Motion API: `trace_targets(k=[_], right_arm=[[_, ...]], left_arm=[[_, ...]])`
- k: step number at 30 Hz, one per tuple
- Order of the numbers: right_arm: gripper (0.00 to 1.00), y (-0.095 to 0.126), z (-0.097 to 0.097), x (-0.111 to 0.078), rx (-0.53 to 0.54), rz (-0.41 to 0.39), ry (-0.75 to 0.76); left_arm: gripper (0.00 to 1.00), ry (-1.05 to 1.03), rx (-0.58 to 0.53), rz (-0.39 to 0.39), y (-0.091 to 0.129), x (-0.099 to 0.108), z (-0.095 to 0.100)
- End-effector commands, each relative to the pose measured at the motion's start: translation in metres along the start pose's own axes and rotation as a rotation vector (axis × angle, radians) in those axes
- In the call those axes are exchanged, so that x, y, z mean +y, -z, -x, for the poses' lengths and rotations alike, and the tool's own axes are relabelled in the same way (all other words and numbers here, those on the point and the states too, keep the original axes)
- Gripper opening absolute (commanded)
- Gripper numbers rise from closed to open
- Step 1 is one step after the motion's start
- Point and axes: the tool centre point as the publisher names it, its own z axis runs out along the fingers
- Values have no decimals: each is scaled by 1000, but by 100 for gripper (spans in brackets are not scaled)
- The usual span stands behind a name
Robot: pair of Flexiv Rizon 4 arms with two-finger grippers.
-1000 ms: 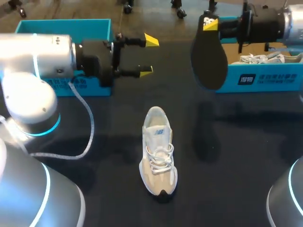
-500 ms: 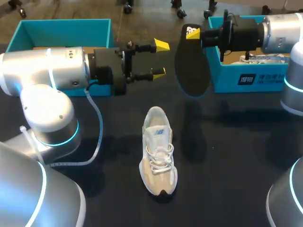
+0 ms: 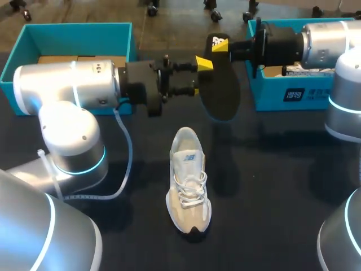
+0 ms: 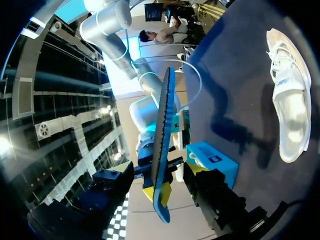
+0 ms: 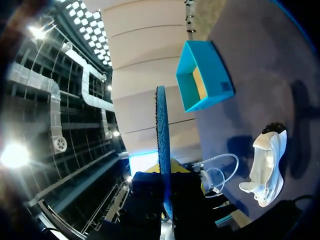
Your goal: Take the shoe out of the shoebox, open the shoe tongue, remove and reinsert the insole, then place the shoe into the shoebox
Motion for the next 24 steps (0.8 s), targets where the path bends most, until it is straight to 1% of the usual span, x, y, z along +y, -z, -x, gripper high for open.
trace_targets(k=[1,3,6,7,8,9,10,13,14,15,16,17,18,19,22,24], right_arm=[[0,-7,3,-2,0,2,-5],[0,-8,4,-4,1,1,-8],[0,-10,6,-7,2,-1,-16],[0,-11,6,-8,2,-5,-17],[0,-11,7,-8,3,-6,-18],[0,-11,7,-9,2,-7,-18],[0,-11,8,-10,1,-8,-19],[0,-11,8,-12,0,-8,-18],[0,-11,8,-13,1,4,-15],[0,-11,7,-13,-19,7,7],[45,-10,6,-14,-13,-2,20],[100,-9,5,-15,-13,1,22],[100,-8,5,-16,-5,-8,26],[100,-6,5,-18,-6,7,54],[100,1,6,-23,-6,9,86],[100,7,6,-26,6,23,98]], left_arm=[[53,-7,-4,4,-6,1,-2],[43,-9,-7,3,-7,1,-2],[35,-14,-10,3,-9,1,-3],[25,-14,-10,3,-9,1,-3],[18,-15,-11,3,-9,1,-3],[15,-16,-13,5,-10,1,-4],[0,-17,-15,5,-10,1,-4],[0,-16,-16,7,-9,1,-7],[0,-16,-16,7,-9,0,-7],[0,-11,-16,5,-8,0,-7],[0,-8,-23,2,-6,-2,-5],[0,-7,-29,1,-5,-3,-4],[0,-14,-49,-1,-3,-4,-2],[0,-19,-63,-1,0,-6,0],[0,-45,-47,-6,5,-8,-1],[0,-39,-43,-7,7,-6,-2]])
